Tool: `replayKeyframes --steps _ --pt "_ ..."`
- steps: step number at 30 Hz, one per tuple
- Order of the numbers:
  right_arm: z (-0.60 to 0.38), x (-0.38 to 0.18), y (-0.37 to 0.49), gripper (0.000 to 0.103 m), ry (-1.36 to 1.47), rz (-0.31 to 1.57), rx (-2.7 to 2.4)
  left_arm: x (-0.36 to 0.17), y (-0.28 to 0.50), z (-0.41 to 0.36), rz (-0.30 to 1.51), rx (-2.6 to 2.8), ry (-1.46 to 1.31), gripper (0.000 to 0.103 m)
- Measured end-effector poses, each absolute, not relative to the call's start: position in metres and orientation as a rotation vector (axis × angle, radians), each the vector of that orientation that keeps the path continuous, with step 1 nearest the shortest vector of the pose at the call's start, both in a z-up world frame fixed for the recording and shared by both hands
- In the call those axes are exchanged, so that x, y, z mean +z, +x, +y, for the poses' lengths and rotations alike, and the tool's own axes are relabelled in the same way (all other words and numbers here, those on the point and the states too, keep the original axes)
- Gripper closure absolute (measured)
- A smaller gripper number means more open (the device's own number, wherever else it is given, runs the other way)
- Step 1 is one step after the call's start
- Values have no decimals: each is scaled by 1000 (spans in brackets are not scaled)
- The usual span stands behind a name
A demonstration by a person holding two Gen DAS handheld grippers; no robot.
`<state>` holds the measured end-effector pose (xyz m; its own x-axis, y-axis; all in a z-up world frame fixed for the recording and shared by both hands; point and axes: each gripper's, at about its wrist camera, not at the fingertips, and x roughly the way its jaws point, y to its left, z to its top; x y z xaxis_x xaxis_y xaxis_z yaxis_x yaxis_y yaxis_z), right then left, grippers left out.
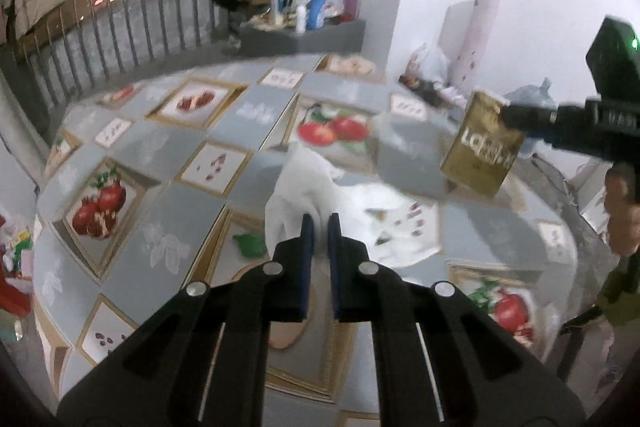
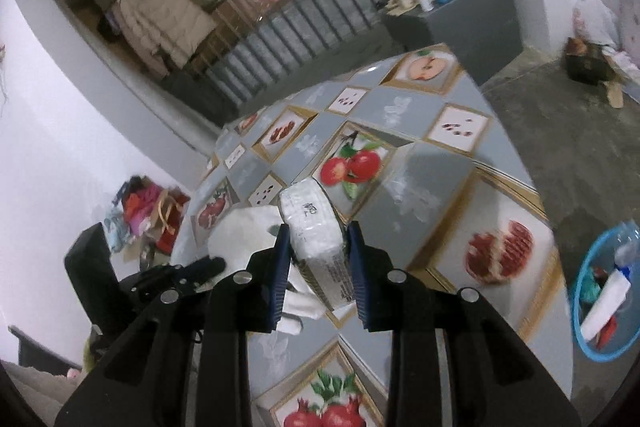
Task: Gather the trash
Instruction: 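Carry the glove and box over the blue wastebasket and open both grippers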
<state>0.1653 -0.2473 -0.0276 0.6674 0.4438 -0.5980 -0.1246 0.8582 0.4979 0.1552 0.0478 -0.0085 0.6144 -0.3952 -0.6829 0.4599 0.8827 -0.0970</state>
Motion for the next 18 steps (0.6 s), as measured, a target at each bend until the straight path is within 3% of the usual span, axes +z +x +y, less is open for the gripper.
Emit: replayKeyframes --steps 10,18 --pt "-309 1 95 75 497 635 124 45 132 0 644 -643 97 98" --pt "-380 9 35 75 557 517 -117 74 128 -93 585 -836 147 98"
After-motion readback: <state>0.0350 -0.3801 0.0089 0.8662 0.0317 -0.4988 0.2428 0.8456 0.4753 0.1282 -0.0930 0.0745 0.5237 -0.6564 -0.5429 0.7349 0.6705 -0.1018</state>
